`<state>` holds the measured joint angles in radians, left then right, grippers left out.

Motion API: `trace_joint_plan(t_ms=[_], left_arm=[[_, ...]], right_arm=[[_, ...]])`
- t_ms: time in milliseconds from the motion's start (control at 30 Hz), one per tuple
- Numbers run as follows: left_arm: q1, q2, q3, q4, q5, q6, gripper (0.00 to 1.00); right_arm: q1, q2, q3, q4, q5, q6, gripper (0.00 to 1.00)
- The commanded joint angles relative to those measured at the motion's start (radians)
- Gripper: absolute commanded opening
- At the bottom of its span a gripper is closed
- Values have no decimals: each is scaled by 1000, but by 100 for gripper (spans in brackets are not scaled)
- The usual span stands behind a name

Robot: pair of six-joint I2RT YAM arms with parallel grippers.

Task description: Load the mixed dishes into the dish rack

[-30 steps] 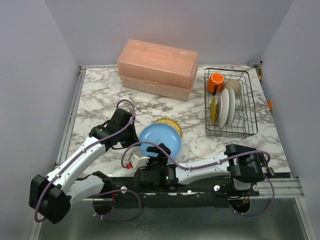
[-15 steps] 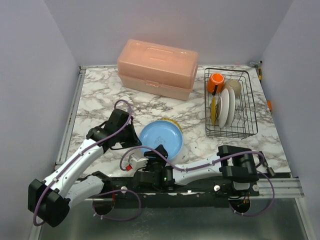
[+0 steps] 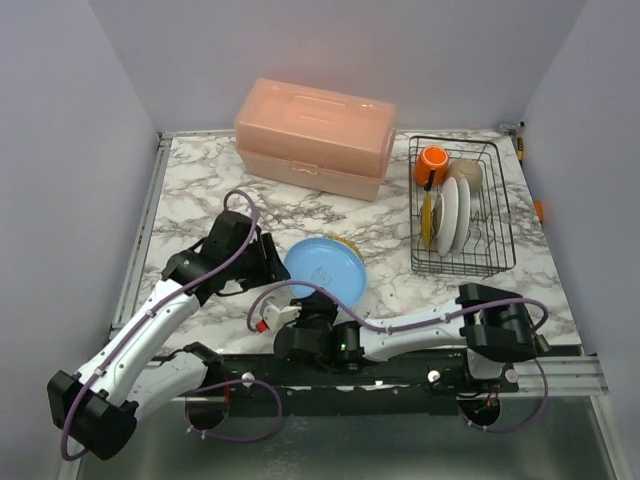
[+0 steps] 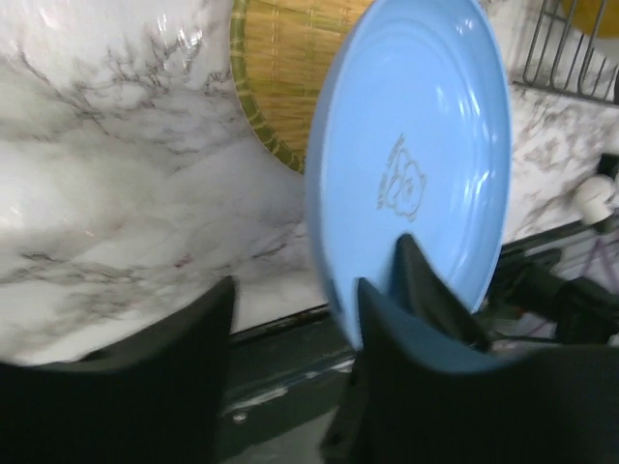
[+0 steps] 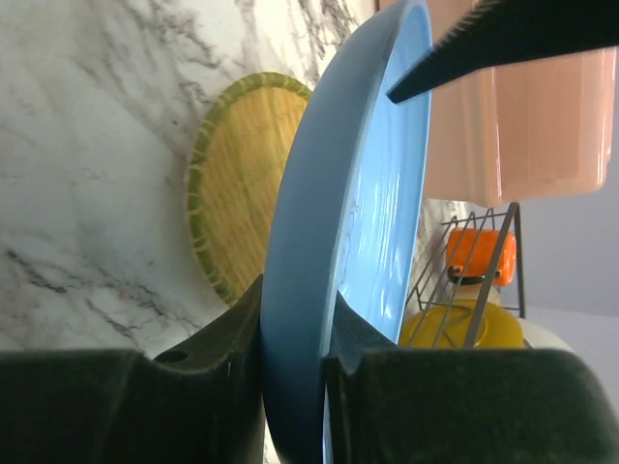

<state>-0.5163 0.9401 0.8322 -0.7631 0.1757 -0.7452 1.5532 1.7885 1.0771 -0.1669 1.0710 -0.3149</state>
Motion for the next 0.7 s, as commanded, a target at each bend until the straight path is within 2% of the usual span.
trace_joint_plan(t_ms=[0,67,200,300,433,533,667], left_arm=[[1,-22,173,-113,-83,142,69],[1,-31,254,-127,-125,175,80],[1,-72,399,-86,-157,205,89],[1,-118,442,10,-158,231,92],[0,-158,400,168,-95,270,94],[-1,-129,389,231,-39,297,94],[-1,-64,400,232,-30,358,94]], right_arm=[[-55,-155,-62,82,-99,17,0],[-77,-213,-97,109,-155,19,0],[-152,-346,-165,140,-276,43,0],[-235,-482,-201,146,-370,102,0],[-381,-704,-206,152,-524,171,0],[-534,-825,-177,157,-599,207,0],[-787,-862,-92,108,-729,290,0]])
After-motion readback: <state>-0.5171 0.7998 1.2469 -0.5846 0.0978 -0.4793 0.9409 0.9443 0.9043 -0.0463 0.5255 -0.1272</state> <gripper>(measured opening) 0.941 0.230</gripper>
